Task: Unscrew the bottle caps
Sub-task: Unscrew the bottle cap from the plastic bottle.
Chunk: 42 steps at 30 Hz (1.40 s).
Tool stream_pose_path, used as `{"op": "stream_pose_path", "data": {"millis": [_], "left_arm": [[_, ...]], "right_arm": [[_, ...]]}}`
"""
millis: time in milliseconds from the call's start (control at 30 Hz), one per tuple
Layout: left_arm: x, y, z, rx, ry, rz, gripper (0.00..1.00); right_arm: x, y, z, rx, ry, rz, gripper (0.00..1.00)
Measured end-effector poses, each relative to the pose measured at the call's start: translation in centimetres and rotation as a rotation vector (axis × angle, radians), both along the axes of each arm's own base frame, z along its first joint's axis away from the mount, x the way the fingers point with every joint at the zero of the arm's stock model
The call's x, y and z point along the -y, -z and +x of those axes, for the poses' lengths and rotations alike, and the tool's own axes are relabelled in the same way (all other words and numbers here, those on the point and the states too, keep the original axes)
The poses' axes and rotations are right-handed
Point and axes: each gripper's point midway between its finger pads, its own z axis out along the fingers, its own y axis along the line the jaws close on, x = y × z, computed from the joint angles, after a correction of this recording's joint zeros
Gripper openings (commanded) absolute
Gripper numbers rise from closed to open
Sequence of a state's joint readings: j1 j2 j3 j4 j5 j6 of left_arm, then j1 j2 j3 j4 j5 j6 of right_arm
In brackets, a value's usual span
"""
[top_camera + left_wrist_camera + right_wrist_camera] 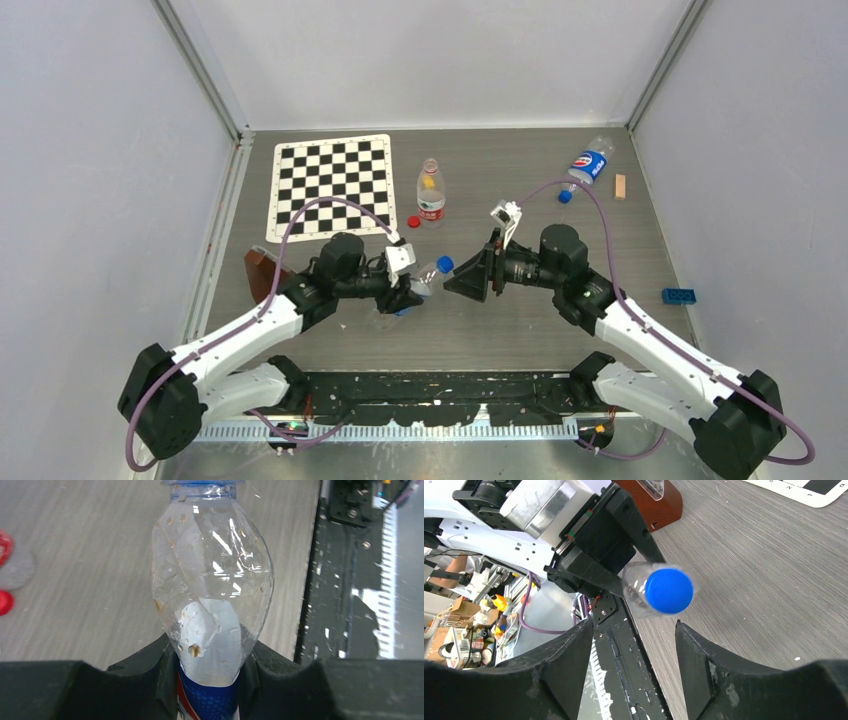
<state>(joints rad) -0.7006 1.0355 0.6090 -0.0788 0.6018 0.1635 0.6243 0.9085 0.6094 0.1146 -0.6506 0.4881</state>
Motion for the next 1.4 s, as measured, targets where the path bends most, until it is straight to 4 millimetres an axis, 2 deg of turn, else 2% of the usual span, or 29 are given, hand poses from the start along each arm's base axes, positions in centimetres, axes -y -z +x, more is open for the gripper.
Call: {"op": "stream_pose_path", "data": {"millis": [167, 400, 533, 733, 933, 1067, 1333, 1400], "left_arm": [[-0.3, -0.7, 1.6, 0.075, -0.064, -0.024, 0.02], [-1.6, -1.4, 2.4, 0.191, -0.137, -0.052, 0.02], [-2.4, -1.7, 3.0, 0.247, -0.183, -0.046, 0.02], [-3.0, -1.5, 4.0, 0.292, -0.228, -0.016, 0.02], [-3.0, -1.4, 4.2, 0.307, -0.238, -0.003, 0.02], [-2.6, -0.5, 4.1, 0.306, -0.219, 0.025, 0.02], [-1.9, 1.0, 3.7, 0.306, -0.190, 0.079, 0.01], [-1.9, 1.0, 3.7, 0.309, -0.193, 0.082, 0.01]], "right_arm": [[0.3, -0.6, 0.4, -0.041, 0.066, 0.012, 0.71], [0.4, -2.0, 3.2, -0.134, 0.232, 0.036, 0.72], [0.1, -1.9, 4.4, -0.192, 0.283, 0.044, 0.72], [-0.5, -0.9, 4.9, -0.277, 0.300, 0.049, 0.73], [-0.9, -1.0, 5.1, -0.304, 0.299, 0.065, 0.73], [-1.3, -1.1, 5.4, -0.316, 0.288, 0.085, 0.72], [-2.3, 0.0, 5.9, -0.363, 0.269, 0.079, 0.62], [-2.5, 0.2, 6.0, -0.372, 0.265, 0.069, 0.55]]}}
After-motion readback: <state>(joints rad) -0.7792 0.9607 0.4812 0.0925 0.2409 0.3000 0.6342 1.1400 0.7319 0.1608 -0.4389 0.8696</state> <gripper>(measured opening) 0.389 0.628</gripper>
